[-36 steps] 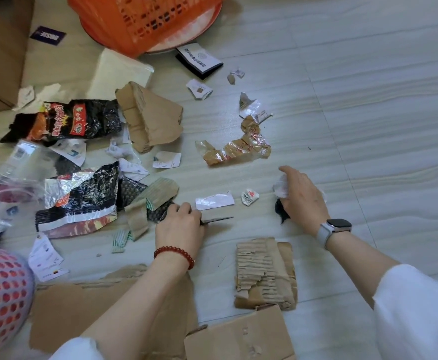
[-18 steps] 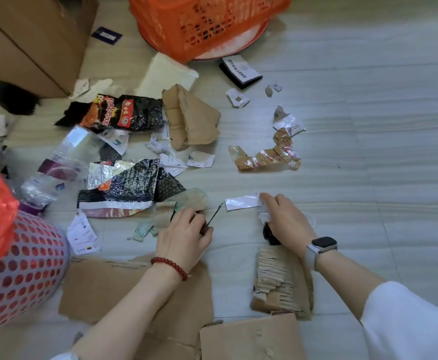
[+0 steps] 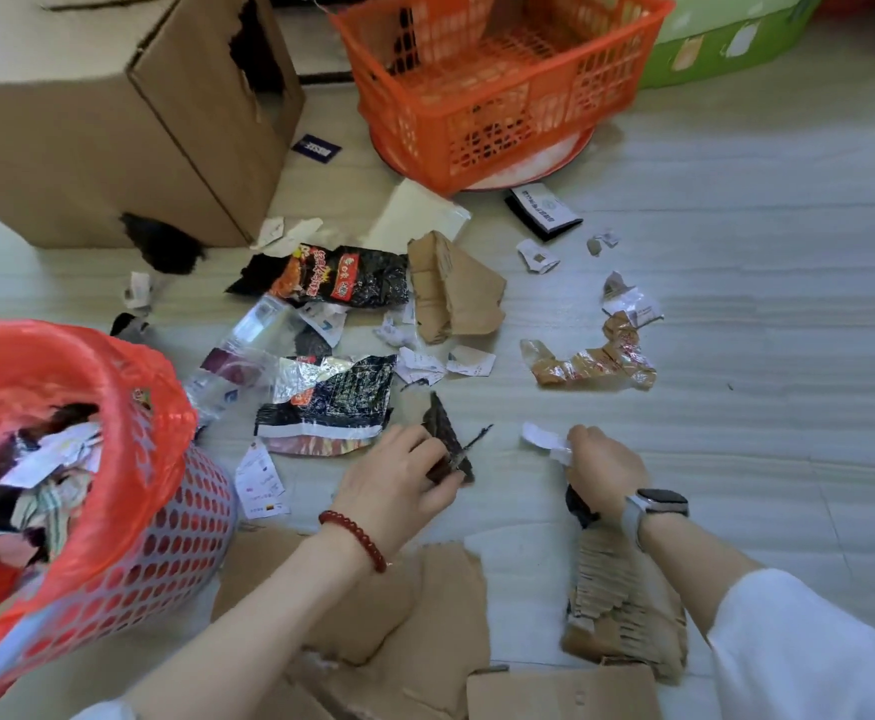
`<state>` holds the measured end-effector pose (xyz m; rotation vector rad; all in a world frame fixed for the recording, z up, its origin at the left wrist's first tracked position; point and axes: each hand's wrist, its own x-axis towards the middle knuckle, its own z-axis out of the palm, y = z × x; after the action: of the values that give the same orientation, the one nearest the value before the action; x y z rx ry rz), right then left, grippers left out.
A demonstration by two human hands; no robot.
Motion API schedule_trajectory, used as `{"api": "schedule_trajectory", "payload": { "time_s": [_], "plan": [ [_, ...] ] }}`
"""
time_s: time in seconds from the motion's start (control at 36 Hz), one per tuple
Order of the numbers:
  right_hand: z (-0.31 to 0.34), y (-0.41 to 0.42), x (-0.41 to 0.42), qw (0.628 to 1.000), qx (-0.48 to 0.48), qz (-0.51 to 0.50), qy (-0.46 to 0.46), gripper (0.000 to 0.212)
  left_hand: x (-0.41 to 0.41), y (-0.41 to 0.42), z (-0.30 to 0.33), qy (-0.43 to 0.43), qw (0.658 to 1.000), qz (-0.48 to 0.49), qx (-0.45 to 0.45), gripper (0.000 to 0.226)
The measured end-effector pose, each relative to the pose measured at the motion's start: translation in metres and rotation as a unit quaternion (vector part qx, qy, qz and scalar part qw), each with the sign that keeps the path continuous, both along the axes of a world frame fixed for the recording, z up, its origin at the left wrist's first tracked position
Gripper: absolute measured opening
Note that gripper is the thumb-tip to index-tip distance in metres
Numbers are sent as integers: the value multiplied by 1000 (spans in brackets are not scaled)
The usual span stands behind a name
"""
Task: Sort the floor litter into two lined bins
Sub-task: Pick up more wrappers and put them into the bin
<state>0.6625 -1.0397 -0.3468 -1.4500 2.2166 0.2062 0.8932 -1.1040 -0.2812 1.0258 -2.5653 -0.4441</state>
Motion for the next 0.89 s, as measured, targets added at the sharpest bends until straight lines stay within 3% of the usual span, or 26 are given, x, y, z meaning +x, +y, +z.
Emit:
{"api": "schedule_trajectory", "payload": {
  "time_s": [0.17, 0.25, 0.36, 0.5, 0.58, 0.67, 0.78, 0.89],
  "plan": [
    [34, -1, 11, 996, -50, -67, -42, 16, -3, -41, 65, 112, 987, 32, 109, 31],
    [66, -13, 19, 988, -85, -91, -95, 11, 2, -61, 96, 148, 984, 44, 94, 44],
    [123, -34, 41, 976, -147, -73, -140, 22, 16, -81, 136, 170, 983, 48, 58, 63],
    [192, -68, 79, 960, -210, -48, -180, 11, 58, -102, 194, 202, 977, 38, 52, 47],
    [232, -87, 111, 945, -254, -24, -205, 26, 99, -112, 231, 236, 969, 59, 50, 31],
    [257, -107, 143, 948, -256, 13, -191, 9, 154, -122, 259, 261, 958, 108, 48, 25],
    [276, -132, 195, 935, -259, 74, -230, 5, 236, -130, 276, 220, 959, 161, 83, 51],
    [277, -150, 253, 928, -254, 149, -227, 11, 299, -124, 254, 56, 973, 207, 89, 40]
  ]
}}
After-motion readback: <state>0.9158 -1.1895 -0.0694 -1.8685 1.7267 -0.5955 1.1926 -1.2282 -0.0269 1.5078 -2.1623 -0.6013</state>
